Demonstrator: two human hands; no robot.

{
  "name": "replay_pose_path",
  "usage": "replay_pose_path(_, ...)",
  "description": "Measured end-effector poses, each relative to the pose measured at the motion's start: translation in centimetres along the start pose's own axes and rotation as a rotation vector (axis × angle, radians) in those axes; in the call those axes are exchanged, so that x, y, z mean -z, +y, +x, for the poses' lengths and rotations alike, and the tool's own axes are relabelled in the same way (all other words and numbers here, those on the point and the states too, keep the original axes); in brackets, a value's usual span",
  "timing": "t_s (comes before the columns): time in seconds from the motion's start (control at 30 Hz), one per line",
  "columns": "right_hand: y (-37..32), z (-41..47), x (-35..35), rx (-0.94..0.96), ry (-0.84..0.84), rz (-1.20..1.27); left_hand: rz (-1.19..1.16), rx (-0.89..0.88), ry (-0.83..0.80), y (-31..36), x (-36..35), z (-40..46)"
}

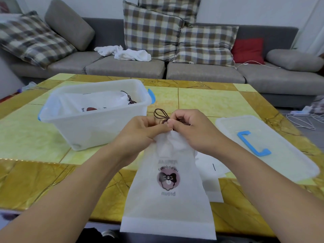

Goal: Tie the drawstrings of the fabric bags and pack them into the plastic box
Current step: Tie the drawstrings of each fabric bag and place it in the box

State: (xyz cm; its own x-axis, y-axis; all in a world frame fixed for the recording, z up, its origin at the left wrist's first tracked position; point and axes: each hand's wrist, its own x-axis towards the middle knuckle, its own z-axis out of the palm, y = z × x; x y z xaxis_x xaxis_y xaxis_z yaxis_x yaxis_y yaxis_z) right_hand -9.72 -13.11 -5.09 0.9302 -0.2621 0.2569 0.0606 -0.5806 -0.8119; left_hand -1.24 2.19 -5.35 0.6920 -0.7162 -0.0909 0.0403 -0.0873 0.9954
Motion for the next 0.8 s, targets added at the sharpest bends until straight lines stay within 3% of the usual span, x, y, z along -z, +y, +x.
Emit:
replay_pose_path(0.13,0.3,-0.3,0.4,0.002,-0.019,-0.094,0.192,-0.118,0.106,-0.1,0.7,-0.2)
replay_pose_path(0.3,0.1,-0.4,0.5,-0.003,-0.041,-0.134,0.605,-0.332,0.202,-0.2,1.3,-0.1)
replay_pose_path(0.4,0.1,-0.2,0.6,-0.039,-0.079,-0.056,0.909,-0.492,0.222,0.2,1.8,-0.1)
replay_pose_path(0.47,0.2,-0.1,0.5,-0.059,-0.108,-0.013,1.041,-0.504,0.212,0.2,1.9,-0.1)
replay_pose_path(0.57,0.3,-0.2,0.5,-0.054,-0.108,-0.038,0.991,-0.387,0.171,0.1,1.6,-0.6)
replay_pose_path(0.67,0.4,-0.2,0.4,-0.061,-0.091,-0.061,0.636,-0.252,0.333,0.5,0.8,-1.3)
replay_pose_path(0.73,0.5,-0.1,0.2,-0.064,-0.089,-0.052,0.523,-0.339,0.529,0.9,0.0,-1.5)
replay_pose_path(0.8,0.6,0.1,-0.1,-0.059,-0.084,-0.018,0.581,-0.490,0.540,0.9,-0.8,-1.8)
